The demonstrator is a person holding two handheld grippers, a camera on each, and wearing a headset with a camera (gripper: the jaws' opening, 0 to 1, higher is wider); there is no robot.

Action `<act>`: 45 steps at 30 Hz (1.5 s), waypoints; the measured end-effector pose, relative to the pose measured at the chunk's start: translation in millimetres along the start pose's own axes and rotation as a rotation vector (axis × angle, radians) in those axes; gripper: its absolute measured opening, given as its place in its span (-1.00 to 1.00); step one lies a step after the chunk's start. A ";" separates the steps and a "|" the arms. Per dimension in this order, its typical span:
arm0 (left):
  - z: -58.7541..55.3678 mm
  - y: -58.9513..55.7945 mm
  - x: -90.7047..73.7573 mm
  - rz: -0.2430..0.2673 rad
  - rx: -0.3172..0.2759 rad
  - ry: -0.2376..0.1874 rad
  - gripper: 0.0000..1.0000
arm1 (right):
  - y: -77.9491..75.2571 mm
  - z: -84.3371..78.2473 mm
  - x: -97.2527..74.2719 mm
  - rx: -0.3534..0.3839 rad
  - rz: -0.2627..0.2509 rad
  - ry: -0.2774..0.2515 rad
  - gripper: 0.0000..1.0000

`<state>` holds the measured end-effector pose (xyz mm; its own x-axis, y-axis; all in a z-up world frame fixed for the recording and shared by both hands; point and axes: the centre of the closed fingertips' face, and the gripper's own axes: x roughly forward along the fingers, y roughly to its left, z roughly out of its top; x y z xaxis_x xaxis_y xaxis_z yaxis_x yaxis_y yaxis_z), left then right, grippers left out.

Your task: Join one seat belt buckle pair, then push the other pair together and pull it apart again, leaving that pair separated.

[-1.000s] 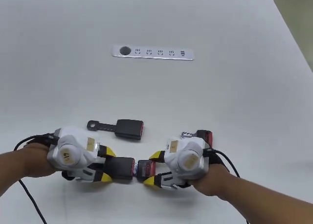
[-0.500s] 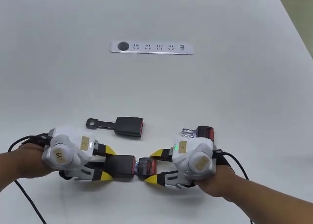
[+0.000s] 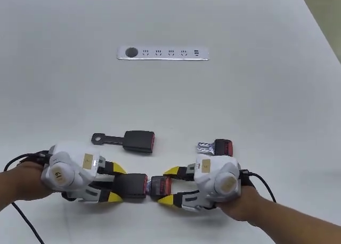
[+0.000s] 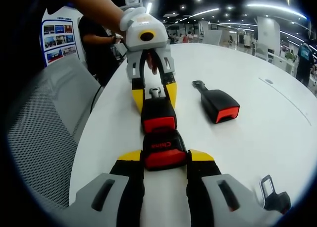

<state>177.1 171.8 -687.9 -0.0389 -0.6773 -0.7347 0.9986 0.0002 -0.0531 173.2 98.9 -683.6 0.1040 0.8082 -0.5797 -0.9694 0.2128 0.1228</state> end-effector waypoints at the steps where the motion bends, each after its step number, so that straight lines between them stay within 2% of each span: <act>1: -0.3 0.0 0.0 0.000 0.000 0.001 -0.38 | 0.4 0.6 0.0 -0.003 0.000 -0.003 -0.38; 7: 1.5 -1.2 -0.6 -0.006 -0.004 0.011 -0.38 | 0.5 0.9 0.4 -0.004 -0.004 -0.011 -0.37; 16: -3.0 0.4 -0.1 -0.001 -0.005 0.036 -0.36 | 1.3 1.2 1.7 -0.008 -0.017 0.002 -0.35; 17: -3.2 0.2 -0.1 0.001 0.013 0.048 -0.36 | 1.1 0.8 2.1 -0.016 -0.024 0.006 -0.34; 19: -2.1 0.1 0.2 0.002 0.002 0.062 -0.35 | 0.3 -0.5 2.2 -0.002 -0.030 0.008 -0.34; 21: -2.7 0.2 0.4 0.009 0.023 0.078 -0.35 | 0.4 0.1 2.0 0.007 -0.027 0.009 -0.33; 24: -3.0 0.1 0.9 0.010 0.016 0.092 -0.34 | 1.3 1.2 2.7 -0.001 -0.022 0.037 -0.33; 28: -2.1 -0.7 1.5 0.017 0.008 0.118 -0.34 | 2.1 4.0 1.5 0.005 -0.029 0.040 -0.32; 30: -1.9 -0.8 1.7 0.024 -0.006 0.126 -0.33 | 1.8 5.8 0.0 0.017 -0.049 0.042 -0.31; 31: -0.8 -0.6 1.2 0.029 -0.022 0.121 -0.30 | 0.7 7.1 -2.3 0.029 -0.065 0.042 -0.28; 32: -0.7 -1.1 -0.8 0.039 -0.063 0.124 -0.26 | 0.5 9.6 -4.7 0.031 -0.069 0.031 -0.21; 33: 3.0 -1.2 -2.2 0.046 -0.081 0.102 -0.19 | -1.2 13.5 -7.2 0.046 -0.082 0.005 -0.14; 34: 8.5 -0.2 -4.6 0.057 -0.087 0.071 -0.07 | -3.9 19.3 -10.8 0.072 -0.096 -0.029 -0.03; 35: 10.1 0.2 -6.8 0.064 -0.091 0.066 0.03 | -8.0 19.2 -12.7 0.082 -0.106 -0.044 0.13; 36: 12.1 0.2 -9.4 0.070 -0.084 0.063 0.12 | -11.3 19.4 -17.6 0.087 -0.117 -0.050 0.21; 37: 14.7 0.7 -12.3 0.078 -0.076 0.052 0.19 | -11.3 19.7 -19.6 0.088 -0.116 -0.050 0.25; 39: 18.3 -1.1 -16.3 0.075 -0.123 0.034 0.24 | -14.8 16.5 -28.9 0.098 -0.131 -0.053 0.26; 41: 20.8 2.0 -20.2 0.099 -0.098 0.029 0.30 | -17.9 10.2 -37.5 0.099 -0.149 -0.046 0.27; 43: 23.0 2.6 -25.3 0.104 -0.093 0.037 0.33 | -22.0 6.6 -48.5 0.099 -0.171 -0.041 0.29; 45: 28.8 4.6 -30.8 0.105 -0.085 0.022 0.38 | -27.4 5.6 -59.7 0.117 -0.191 -0.053 0.31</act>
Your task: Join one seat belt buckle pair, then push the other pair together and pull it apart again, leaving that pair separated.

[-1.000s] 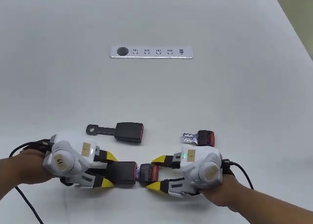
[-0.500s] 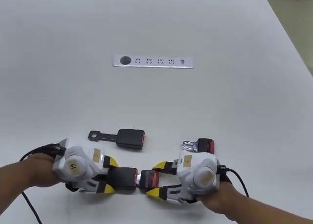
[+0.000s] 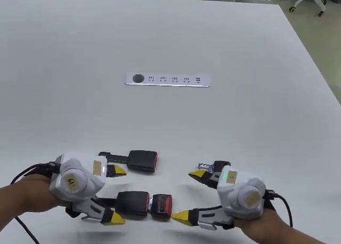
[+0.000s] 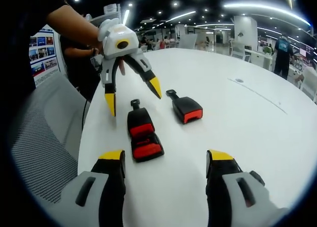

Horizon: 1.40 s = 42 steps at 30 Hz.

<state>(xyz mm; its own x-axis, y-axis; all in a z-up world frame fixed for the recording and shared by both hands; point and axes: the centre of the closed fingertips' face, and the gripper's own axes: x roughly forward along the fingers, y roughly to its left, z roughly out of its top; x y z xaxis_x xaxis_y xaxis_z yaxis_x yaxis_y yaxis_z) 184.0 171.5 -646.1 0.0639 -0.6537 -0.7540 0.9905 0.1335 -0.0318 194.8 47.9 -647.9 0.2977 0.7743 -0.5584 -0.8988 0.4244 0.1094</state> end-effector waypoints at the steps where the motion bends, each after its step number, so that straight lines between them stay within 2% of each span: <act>1: 2.8 3.4 -2.4 0.006 -0.002 -0.002 0.42 | -5.2 -0.6 -5.3 0.001 -0.014 0.003 0.33; 3: 4.3 10.1 -4.9 0.021 0.008 0.000 0.42 | -11.5 0.3 -12.4 0.002 -0.031 0.004 0.35; 5: 6.3 19.8 -7.3 0.040 0.016 0.002 0.39 | -25.7 -0.3 -22.0 0.014 -0.042 -0.004 0.36; 7: 9.5 27.8 -9.0 0.042 0.011 -0.004 0.40 | -32.0 0.4 -28.6 0.015 -0.047 -0.004 0.38; 9: 12.8 37.8 -10.8 0.052 0.034 0.002 0.40 | -41.8 -0.3 -35.3 -0.004 -0.062 0.011 0.37; 12: 16.8 50.9 -13.6 0.051 0.064 0.022 0.38 | -52.6 2.4 -44.3 -0.003 -0.058 0.015 0.34; 15: 18.7 64.3 -13.6 0.046 0.087 0.037 0.36 | -67.7 -2.2 -50.7 -0.003 -0.060 0.033 0.29; 19: 19.4 78.9 -8.8 0.022 0.131 0.064 0.35 | -88.2 -12.8 -55.2 0.000 -0.055 0.060 0.34; 21: 22.2 85.6 -5.1 0.012 0.133 0.053 0.31 | -89.5 -15.1 -56.8 0.011 -0.047 0.073 0.36; 23: 23.4 91.6 -0.3 0.012 0.126 0.048 0.22 | -97.1 -27.0 -53.9 0.024 -0.027 0.096 0.35; 24: 23.2 95.5 3.5 0.013 0.124 0.046 0.23 | -100.2 -29.8 -53.3 0.025 -0.034 0.105 0.37; 29: 19.8 101.9 18.0 -0.014 0.126 0.045 0.24 | -105.8 -37.6 -48.8 0.042 -0.011 0.125 0.40; 31: 17.0 101.4 24.5 -0.034 0.121 0.050 0.23 | -103.2 -41.3 -46.1 0.035 0.009 0.144 0.37; 33: 8.0 99.0 30.3 -0.061 0.135 0.073 0.18 | -107.1 -48.6 -43.4 0.029 0.012 0.169 0.36; 35: -3.5 98.5 34.8 -0.072 0.116 0.105 0.18 | -106.7 -50.5 -41.3 0.044 0.029 0.171 0.34; 37: -3.2 98.5 38.0 -0.076 0.102 0.081 0.15 | -109.8 -55.1 -39.1 0.042 0.040 0.180 0.38; 40: -4.5 100.3 41.8 -0.064 0.107 0.074 0.08 | -108.4 -61.1 -38.9 0.028 0.064 0.205 0.31; 41: -4.8 99.8 42.8 -0.069 0.105 0.073 0.08 | -109.3 -60.0 -37.8 0.003 0.071 0.195 0.30; 42: -5.5 99.8 43.9 -0.069 0.109 0.073 0.08 | -107.0 -57.9 -40.5 0.011 0.072 0.197 0.30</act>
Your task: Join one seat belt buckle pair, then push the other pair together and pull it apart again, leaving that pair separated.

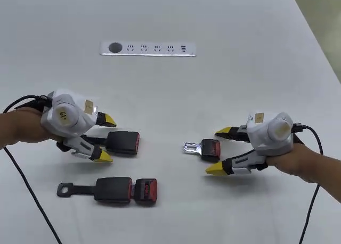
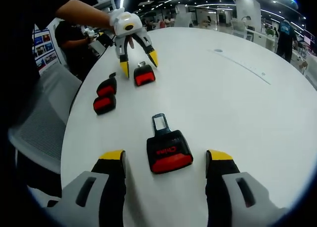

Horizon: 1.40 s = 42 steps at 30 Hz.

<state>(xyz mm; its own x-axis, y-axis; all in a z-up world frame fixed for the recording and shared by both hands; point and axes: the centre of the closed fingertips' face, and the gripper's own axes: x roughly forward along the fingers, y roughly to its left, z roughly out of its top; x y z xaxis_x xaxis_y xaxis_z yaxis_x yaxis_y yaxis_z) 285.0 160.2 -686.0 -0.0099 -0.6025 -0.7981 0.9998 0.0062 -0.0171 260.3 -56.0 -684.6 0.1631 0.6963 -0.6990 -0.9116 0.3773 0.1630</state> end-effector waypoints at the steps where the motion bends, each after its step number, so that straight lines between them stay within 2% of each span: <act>1: -0.3 0.8 1.4 0.001 0.000 0.001 0.08 | -1.3 0.6 -0.4 0.000 -0.001 -0.001 0.29; 4: -1.4 -3.0 3.8 -0.026 -0.015 -0.001 0.06 | -1.2 3.3 0.9 0.005 0.014 -0.009 0.29; 5: -0.5 -2.9 3.8 -0.025 0.005 -0.005 0.06 | 0.9 4.3 1.3 -0.004 0.018 -0.007 0.28; 6: -1.2 -2.7 3.8 -0.023 0.000 -0.001 0.04 | 1.6 4.3 1.6 -0.028 0.015 0.002 0.28; 8: 0.8 -1.4 4.4 -0.021 -0.018 -0.017 0.02 | 5.6 6.9 2.4 -0.020 0.024 -0.003 0.25; 9: 0.8 -1.9 4.1 -0.020 -0.005 -0.014 0.01 | 7.7 8.0 2.9 -0.020 0.030 -0.004 0.22; 11: 2.3 0.2 4.5 -0.008 -0.009 -0.017 -0.04 | 10.8 7.0 5.1 -0.074 0.033 0.014 0.07; 13: 3.1 2.8 5.2 0.004 -0.015 -0.017 -0.16 | 13.3 8.4 7.6 -0.072 0.034 0.013 -0.06; 15: 4.4 1.1 5.2 0.000 -0.011 -0.025 -0.27 | 9.6 8.1 8.2 -0.092 0.010 0.027 -0.14; 18: 6.3 1.7 5.4 0.005 -0.017 -0.036 -0.31 | 6.6 6.4 9.0 -0.116 0.003 0.030 -0.30; 19: 6.3 1.9 5.4 0.004 -0.017 -0.036 -0.32 | 7.8 10.2 9.8 -0.146 0.015 0.014 -0.30; 24: 5.6 2.5 5.4 0.004 -0.015 -0.022 -0.33 | 4.5 8.2 6.0 -0.128 0.021 0.017 -0.32; 33: 5.1 2.3 6.1 0.016 -0.035 -0.025 -0.34 | 5.0 6.7 3.9 -0.130 0.035 0.010 -0.32; 42: 5.9 0.4 6.3 0.018 -0.044 -0.010 -0.34 | 8.2 19.1 19.8 -0.145 0.060 0.000 -0.33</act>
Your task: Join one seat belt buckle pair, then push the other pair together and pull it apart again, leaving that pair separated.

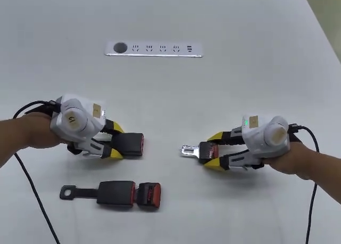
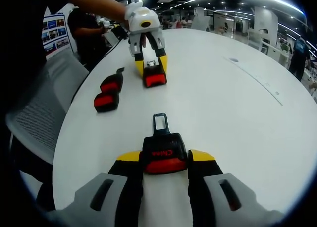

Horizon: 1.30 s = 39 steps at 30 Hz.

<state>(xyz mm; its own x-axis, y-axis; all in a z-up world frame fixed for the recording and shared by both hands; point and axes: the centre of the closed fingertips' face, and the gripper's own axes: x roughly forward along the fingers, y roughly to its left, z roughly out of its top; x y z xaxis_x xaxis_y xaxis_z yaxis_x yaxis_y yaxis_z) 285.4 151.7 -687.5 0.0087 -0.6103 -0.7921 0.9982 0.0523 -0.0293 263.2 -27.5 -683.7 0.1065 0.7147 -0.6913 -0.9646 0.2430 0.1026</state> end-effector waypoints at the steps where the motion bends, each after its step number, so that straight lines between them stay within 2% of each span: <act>1: -0.4 0.5 0.3 -0.001 0.001 0.003 -0.34 | 0.7 2.9 3.0 -0.005 0.003 -0.002 -0.33; 10: -0.1 0.0 1.2 -0.004 -0.006 0.021 -0.34 | 3.7 19.1 18.7 -0.017 0.019 -0.024 -0.33; 17: -1.7 1.1 2.1 -0.011 0.003 0.058 -0.34 | 3.8 29.8 31.6 -0.020 0.035 -0.041 -0.33; 20: -2.1 1.3 2.1 -0.011 0.002 0.061 -0.34 | 5.9 34.4 35.0 -0.021 0.041 -0.047 -0.33; 24: -1.4 0.8 2.1 -0.011 0.003 0.057 -0.34 | 0.4 39.7 45.0 -0.027 0.042 -0.050 -0.33; 39: -0.5 -0.6 2.7 -0.014 0.012 0.070 -0.34 | 3.5 61.6 75.0 -0.026 0.055 -0.085 -0.33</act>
<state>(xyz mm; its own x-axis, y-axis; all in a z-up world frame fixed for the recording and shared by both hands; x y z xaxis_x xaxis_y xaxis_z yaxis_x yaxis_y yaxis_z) 284.8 150.4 -689.9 -0.0088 -0.5538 -0.8326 0.9988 0.0348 -0.0337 282.7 67.3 -691.2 0.0720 0.7797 -0.6220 -0.9753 0.1855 0.1197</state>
